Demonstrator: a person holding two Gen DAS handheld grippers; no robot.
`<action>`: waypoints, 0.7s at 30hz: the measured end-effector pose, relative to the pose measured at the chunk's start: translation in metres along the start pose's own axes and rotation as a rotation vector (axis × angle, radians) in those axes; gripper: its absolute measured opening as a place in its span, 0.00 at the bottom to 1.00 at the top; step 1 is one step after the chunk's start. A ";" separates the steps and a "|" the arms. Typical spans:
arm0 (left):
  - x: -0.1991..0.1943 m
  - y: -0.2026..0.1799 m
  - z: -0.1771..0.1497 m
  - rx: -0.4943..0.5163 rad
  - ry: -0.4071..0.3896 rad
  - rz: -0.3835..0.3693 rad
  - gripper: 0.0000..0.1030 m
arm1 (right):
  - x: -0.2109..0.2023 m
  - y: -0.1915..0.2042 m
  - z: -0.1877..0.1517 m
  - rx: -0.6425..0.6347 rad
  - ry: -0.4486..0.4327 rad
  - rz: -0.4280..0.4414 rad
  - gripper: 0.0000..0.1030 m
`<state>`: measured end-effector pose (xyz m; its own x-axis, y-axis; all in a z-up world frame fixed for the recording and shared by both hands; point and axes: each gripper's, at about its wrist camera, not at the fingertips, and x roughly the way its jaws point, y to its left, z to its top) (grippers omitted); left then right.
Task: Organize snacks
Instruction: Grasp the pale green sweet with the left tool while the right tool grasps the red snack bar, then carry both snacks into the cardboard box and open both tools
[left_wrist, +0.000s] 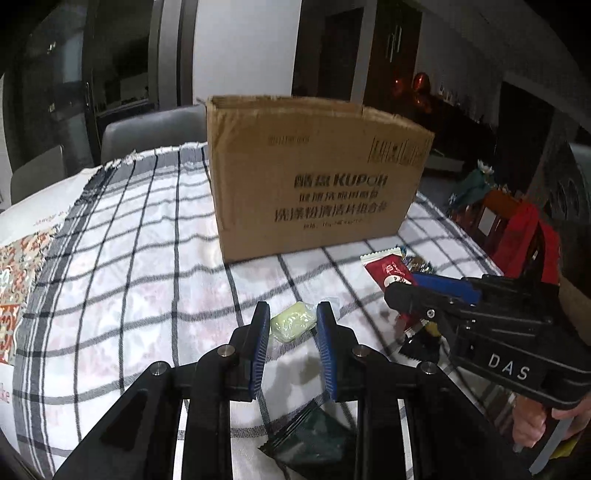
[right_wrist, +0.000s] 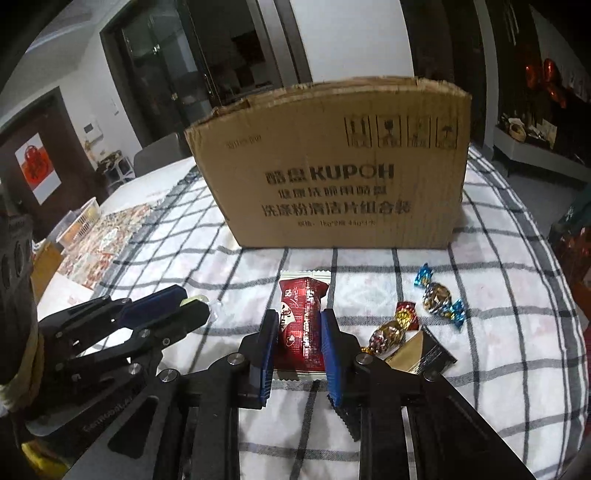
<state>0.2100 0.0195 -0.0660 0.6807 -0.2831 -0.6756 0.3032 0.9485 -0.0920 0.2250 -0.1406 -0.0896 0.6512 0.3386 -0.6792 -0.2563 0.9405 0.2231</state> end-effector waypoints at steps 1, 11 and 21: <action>-0.004 -0.001 0.003 -0.002 -0.009 -0.002 0.25 | -0.003 0.001 0.002 0.000 -0.008 0.002 0.24; -0.036 -0.010 0.029 -0.005 -0.098 -0.016 0.25 | -0.037 0.002 0.019 0.013 -0.104 0.028 0.24; -0.063 -0.019 0.065 0.026 -0.205 -0.017 0.25 | -0.072 0.001 0.049 0.003 -0.227 0.027 0.24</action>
<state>0.2048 0.0103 0.0256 0.7961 -0.3249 -0.5105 0.3312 0.9400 -0.0818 0.2130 -0.1626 -0.0066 0.7882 0.3608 -0.4986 -0.2739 0.9311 0.2408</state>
